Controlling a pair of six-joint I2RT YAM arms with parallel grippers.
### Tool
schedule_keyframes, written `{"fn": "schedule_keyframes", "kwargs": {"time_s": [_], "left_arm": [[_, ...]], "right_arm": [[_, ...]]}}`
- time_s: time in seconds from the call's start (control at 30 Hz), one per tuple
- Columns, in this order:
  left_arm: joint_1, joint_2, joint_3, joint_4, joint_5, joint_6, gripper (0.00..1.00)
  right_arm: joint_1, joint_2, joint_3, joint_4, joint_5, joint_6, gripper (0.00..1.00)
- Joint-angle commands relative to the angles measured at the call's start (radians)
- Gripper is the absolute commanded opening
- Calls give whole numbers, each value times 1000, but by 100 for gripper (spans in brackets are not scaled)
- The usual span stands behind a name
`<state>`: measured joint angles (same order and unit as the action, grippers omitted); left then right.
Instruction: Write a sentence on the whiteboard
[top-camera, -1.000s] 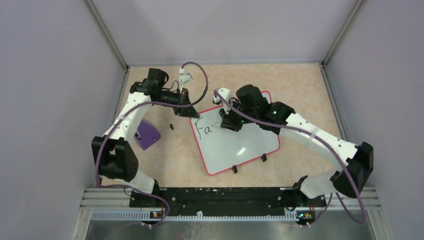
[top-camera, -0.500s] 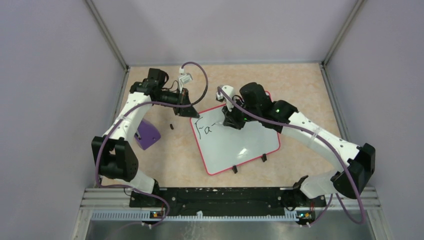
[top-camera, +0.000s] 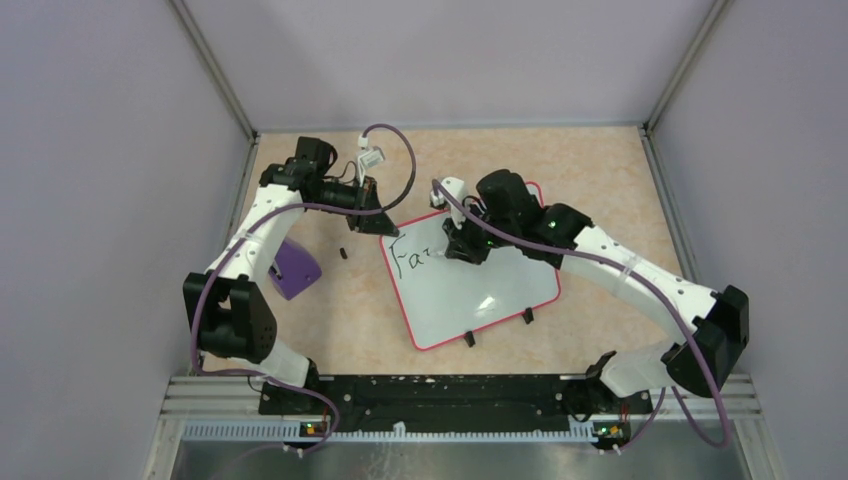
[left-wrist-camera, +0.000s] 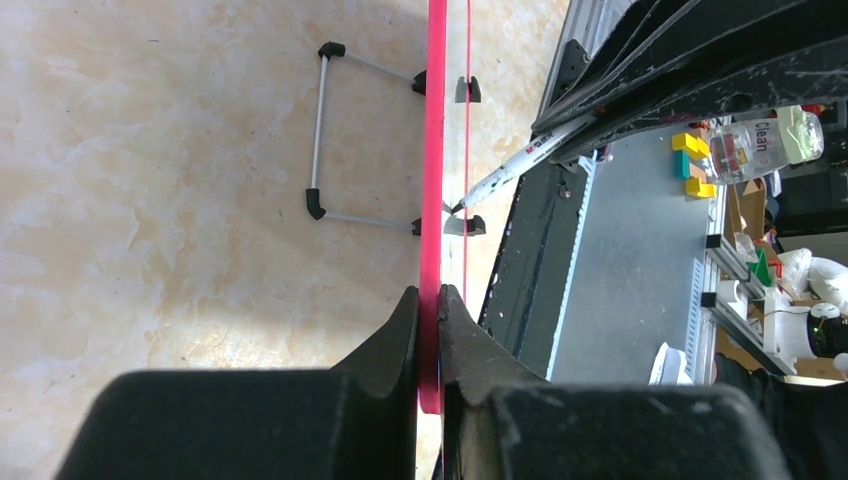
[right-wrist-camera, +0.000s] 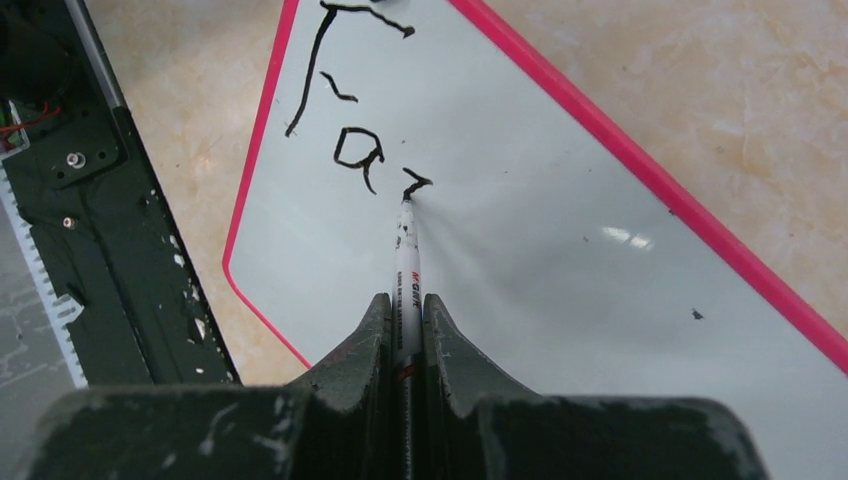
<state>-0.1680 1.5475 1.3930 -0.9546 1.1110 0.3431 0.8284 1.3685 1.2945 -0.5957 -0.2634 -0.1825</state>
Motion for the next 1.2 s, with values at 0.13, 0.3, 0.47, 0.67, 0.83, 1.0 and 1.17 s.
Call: {"fn": "schedule_keyframes", "kwargs": {"time_s": [0.13, 0.3, 0.47, 0.67, 0.83, 1.0, 1.17], "left_arm": [[-1, -14, -6, 3, 19, 16, 0], [-1, -16, -5, 3, 21, 15, 0], [-1, -15, -4, 3, 23, 16, 0], [-1, -14, 2, 1, 27, 16, 0], [-1, -13, 2, -1, 29, 17, 0], [-1, -16, -1, -2, 28, 19, 0], [-1, -20, -5, -1, 25, 22, 0]], "right_arm": [[18, -14, -28, -16, -2, -23, 0], [18, -16, -1, -29, 35, -29, 0], [2, -13, 61, -28, 47, -27, 0], [3, -17, 95, -40, -9, -22, 0], [3, -15, 106, -36, -14, -18, 0], [3, 11, 113, -9, 10, -13, 0], [3, 27, 119, 13, 25, -2, 0]]}}
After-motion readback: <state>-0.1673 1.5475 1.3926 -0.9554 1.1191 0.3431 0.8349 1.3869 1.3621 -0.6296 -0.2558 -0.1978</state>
